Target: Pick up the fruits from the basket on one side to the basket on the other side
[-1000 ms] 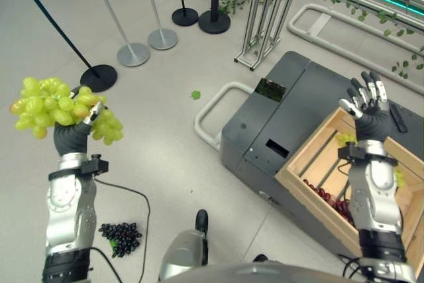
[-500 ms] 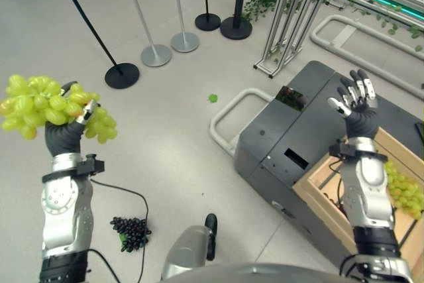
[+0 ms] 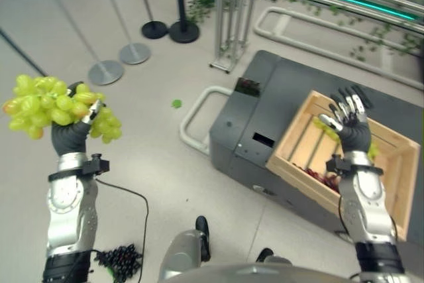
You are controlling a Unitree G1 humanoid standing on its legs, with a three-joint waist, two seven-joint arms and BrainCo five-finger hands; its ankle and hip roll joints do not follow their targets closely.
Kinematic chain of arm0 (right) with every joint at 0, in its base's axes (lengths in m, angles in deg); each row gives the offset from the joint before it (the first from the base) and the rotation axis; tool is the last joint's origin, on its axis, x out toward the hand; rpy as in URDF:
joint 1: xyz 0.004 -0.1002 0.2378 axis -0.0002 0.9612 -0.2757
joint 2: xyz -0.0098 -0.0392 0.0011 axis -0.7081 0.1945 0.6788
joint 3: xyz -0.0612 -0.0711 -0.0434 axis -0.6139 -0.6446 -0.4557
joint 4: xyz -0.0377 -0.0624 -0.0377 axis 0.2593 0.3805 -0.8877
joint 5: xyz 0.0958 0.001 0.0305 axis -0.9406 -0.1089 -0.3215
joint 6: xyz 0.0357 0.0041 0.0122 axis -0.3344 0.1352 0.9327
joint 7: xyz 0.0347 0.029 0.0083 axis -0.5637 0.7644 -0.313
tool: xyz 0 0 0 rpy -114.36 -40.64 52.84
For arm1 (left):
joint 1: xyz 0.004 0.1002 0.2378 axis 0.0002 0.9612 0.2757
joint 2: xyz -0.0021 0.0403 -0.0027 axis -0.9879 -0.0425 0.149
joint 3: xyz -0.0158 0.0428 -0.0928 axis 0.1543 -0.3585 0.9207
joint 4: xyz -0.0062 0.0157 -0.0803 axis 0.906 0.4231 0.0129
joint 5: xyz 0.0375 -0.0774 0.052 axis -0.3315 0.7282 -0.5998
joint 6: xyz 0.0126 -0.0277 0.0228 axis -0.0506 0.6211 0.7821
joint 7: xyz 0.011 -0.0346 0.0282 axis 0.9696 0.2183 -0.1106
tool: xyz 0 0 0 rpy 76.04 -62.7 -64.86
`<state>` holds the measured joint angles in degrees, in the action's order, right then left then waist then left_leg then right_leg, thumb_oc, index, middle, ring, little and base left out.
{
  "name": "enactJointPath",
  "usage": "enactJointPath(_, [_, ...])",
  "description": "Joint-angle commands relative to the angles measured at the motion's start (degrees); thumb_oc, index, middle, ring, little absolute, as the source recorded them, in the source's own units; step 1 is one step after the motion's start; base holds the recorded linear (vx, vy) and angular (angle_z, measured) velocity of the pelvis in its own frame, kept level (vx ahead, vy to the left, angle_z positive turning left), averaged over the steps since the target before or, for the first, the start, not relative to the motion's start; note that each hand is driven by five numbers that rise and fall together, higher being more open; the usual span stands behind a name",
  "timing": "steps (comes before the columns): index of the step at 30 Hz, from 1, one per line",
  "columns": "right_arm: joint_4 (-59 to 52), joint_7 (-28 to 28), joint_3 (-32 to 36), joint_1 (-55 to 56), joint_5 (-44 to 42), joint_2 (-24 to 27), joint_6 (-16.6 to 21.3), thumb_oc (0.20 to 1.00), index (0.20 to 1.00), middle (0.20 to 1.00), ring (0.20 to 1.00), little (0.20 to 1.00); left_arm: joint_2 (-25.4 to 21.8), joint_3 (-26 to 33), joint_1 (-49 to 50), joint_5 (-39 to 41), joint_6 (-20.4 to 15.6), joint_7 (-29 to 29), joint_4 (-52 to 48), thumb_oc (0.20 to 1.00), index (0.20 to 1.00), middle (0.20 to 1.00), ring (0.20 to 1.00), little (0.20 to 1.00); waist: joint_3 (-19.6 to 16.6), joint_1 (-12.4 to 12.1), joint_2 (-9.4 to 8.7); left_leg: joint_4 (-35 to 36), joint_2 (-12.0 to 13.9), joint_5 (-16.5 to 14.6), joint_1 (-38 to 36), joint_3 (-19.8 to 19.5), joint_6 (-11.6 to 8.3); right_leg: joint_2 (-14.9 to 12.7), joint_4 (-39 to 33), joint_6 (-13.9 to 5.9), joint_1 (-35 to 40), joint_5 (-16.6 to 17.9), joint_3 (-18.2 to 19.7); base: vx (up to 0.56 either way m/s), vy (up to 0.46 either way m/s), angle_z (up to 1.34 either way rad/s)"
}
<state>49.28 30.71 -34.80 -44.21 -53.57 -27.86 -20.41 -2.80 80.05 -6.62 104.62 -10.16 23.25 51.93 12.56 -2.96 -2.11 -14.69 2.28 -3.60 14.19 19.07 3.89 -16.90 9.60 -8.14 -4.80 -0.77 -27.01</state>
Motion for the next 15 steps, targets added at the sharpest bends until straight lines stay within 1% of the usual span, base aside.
enactJointPath(1, [-4.2,0.63,1.62,-2.21,-1.37,0.89,2.11,1.0,1.0,1.0,1.0,1.0,-2.54,-1.01,-3.99,-1.79,-3.32,1.81,-5.63,0.2,0.2,0.2,0.2,0.2,-1.4,-0.6,0.91,9.74,-0.33,1.69,-4.95,-1.27,-2.72,0.86,7.14,-3.32,2.92,-1.25,4.38,-0.14,-0.007,-0.3])
enactJointPath(2, [-4.19,0.65,1.64,-2.17,-1.38,0.88,2.12,1.0,1.0,1.0,1.0,1.0,-2.54,-1.03,-3.97,-1.8,-3.3,1.81,-5.65,0.2,0.2,0.2,0.2,0.2,-1.39,-0.7,0.83,9.76,-0.36,1.66,-5.02,-1.17,-2.77,0.77,7.4,-3.29,2.81,-1.46,4.5,-0.18,-0.049,-0.45])
enactJointPath(3, [-4.29,1.25,1.34,-1.64,-1.4,1.04,1.86,1.0,1.0,1.0,1.0,1.0,-1.95,-1.78,-3.53,-1.77,-3.02,2.07,-5.52,0.2,0.2,0.2,0.2,0.2,-2.32,-0.68,0.22,10.52,-0.14,2.71,-4.41,0.23,-2.12,5.37,13.09,-3.08,3.63,-5.86,8.19,-0.17,-0.099,-0.55])
enactJointPath(4, [-4.35,1.27,1.13,-1.51,-1.26,1.15,1.91,1.0,1.0,1.0,1.0,1.0,-1.54,-2.29,-3.73,-1.78,-2.98,1.95,-5.07,0.2,0.2,0.2,0.2,0.2,-2.6,-0.74,-0.36,9.59,0.03,3.08,-3.25,0.85,-2.14,7.19,11.22,-2.19,4.84,-8.01,9.43,-0.25,-0.181,-0.77])
enactJointPath(5, [-4.52,1.43,0.98,-1.5,-1.49,1.49,1.92,1.0,1.0,1.0,1.0,1.0,-1.51,-2.67,-4.0,-1.5,-3.07,2.06,-4.64,0.2,0.2,0.2,0.2,0.2,-2.57,-1.29,-0.55,8.23,0.84,3.64,-2.14,1.36,-2.64,8.66,7.11,-0.42,6.58,-11.07,9.98,-0.23,-0.225,-0.79])
enactJointPath(6, [-4.55,1.6,0.73,-1.44,-1.8,1.85,2.06,1.0,1.0,1.0,1.0,1.0,-1.02,-2.88,-3.86,-1.12,-3.05,2.33,-4.46,0.2,0.2,0.2,0.2,0.2,-2.38,-1.37,-0.69,7.16,1.81,4.71,-1.12,2.21,-3.15,9.35,4.65,1.03,7.28,-12.42,10.48,-0.16,-0.173,-0.87])
enactJointPath(7, [-4.54,1.61,0.73,-1.43,-1.82,1.87,2.07,1.0,1.0,1.0,1.0,1.0,-1.01,-2.89,-3.86,-1.1,-3.07,2.35,-4.44,0.2,0.2,0.2,0.2,0.2,-2.36,-1.5,-0.63,7.01,2.0,4.66,-1.1,2.31,-3.25,9.51,4.42,1.15,7.36,-12.31,10.6,-0.14,-0.277,-0.8])
enactJointPath(8, [-4.76,2.05,0.8,-0.41,-2.17,2.59,2.01,1.0,1.0,1.0,1.0,1.0,0.4,-3.1,-2.81,-0.39,-2.55,2.91,-4.58,0.2,0.2,0.2,0.2,0.2,-2.11,-1.56,-0.9,5.02,3.02,4.46,-0.64,1.58,-4.88,10.64,2.22,2.72,8.96,-14.04,12.14,-0.2,-0.303,-0.57])
enactJointPath(9, [-5.26,2.2,1.02,0.47,-2.24,3.03,2.04,1.0,1.0,1.0,1.0,1.0,0.97,-3.55,-2.98,0.22,-2.32,2.88,-4.48,0.2,0.2,0.2,0.2,0.2,-1.31,-1.27,-0.39,4.1,4.2,6.72,0.6,2.06,-5.16,11.68,1.89,3.88,8.53,-13.51,12.03,-0.31,-0.394,-0.27])
enactJointPath(10, [-5.8,2.98,2.25,1.96,-2.5,3.94,1.82,1.0,1.0,1.0,1.0,1.0,1.61,-3.83,-2.94,0.42,-1.98,3.59,-4.77,0.2,0.2,0.2,0.2,0.2,-0.76,-0.65,0.36,3.15,5.43,7.72,1.46,1.51,-6.18,12.53,1.51,4.47,8.55,-13.94,11.75,-0.33,-0.267,-0.07])
enactJointPath(12, [-5.36,3.14,2.67,2.56,-2.35,5.04,1.59,1.0,1.0,1.0,1.0,1.0,2.34,-4.62,-2.34,0.43,-1.77,3.8,-4.38,0.2,0.2,0.2,0.2,0.2,-0.25,0.57,1.76,4.66,6.68,10.19,0.47,0.77,-7.37,13.95,2.18,5.31,9.17,-14.74,11.51,-0.21,-0.207,-0.04])
enactJointPath(13, [-5.15,3.04,2.95,2.7,-2.73,5.41,1.88,1.0,1.0,1.0,1.0,1.0,2.65,-5.13,-2.6,0.44,-1.67,3.66,-3.88,0.2,0.2,0.2,0.2,0.2,0.24,0.98,2.34,5.33,7.3,11.93,0.3,0.36,-8.21,14.7,2.94,5.89,9.4,-15.2,10.89,-0.19,-0.216,-0.03])
enactJointPath(14, [-5.32,3.33,3.35,2.73,-3.34,5.59,1.95,1.0,1.0,1.0,1.0,1.0,2.51,-5.47,-2.41,0.72,-1.42,4.17,-3.93,0.2,0.2,0.2,0.2,0.2,0.41,1.2,2.83,6.2,8.09,13.45,0.2,-0.42,-8.96,15.54,3.68,6.38,9.22,-15.65,10.57,-0.18,-0.219,0.1])
enactJointPath(15, [-5.65,3.33,3.54,2.61,-3.56,5.96,2.15,1.0,1.0,1.0,1.0,1.0,2.46,-5.86,-1.75,0.84,-1.24,4.49,-3.99,0.2,0.2,0.2,0.2,0.2,0.61,1.25,3.26,7.24,8.33,14.29,0.15,-1.4,-9.33,16.17,4.17,6.76,9.21,-15.77,10.2,-0.16,-0.21,0.36])
